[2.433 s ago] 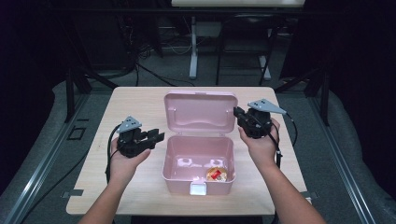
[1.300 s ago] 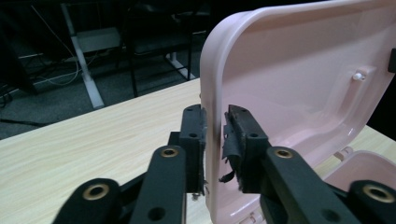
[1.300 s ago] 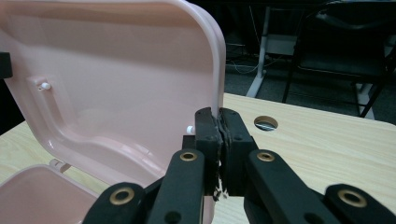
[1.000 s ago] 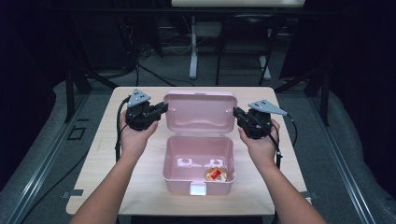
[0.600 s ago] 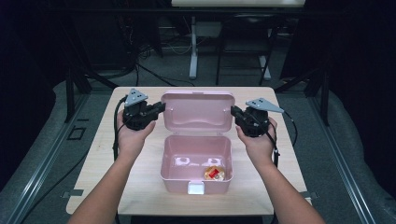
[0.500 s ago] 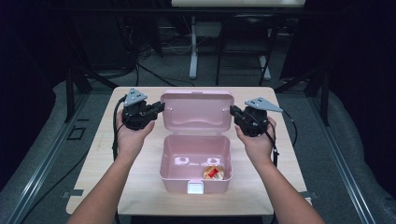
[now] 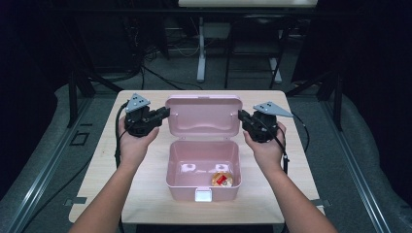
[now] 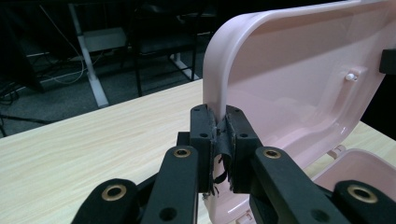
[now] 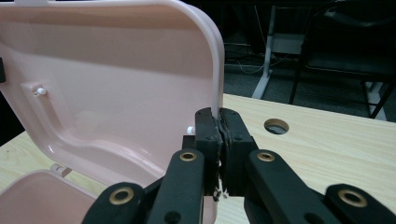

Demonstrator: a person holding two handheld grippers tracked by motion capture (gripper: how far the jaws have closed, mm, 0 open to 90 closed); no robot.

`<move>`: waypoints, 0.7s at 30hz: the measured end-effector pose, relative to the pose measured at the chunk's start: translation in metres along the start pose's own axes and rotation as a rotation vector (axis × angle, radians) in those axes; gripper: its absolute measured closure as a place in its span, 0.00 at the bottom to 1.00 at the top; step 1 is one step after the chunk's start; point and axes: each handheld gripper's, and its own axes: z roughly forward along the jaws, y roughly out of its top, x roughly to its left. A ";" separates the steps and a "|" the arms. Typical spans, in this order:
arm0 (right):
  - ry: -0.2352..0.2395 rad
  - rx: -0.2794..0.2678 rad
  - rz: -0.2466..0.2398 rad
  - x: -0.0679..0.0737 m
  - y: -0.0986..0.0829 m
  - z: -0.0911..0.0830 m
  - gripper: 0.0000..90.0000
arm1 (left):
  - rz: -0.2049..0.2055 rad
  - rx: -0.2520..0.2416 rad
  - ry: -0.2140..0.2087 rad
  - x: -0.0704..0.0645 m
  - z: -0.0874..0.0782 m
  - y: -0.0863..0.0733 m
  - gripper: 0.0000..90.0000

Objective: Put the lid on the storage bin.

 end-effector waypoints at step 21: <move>-0.004 -0.010 -0.028 0.006 -0.003 -0.010 0.92 | 0.013 0.000 -0.027 -0.003 -0.010 -0.003 0.92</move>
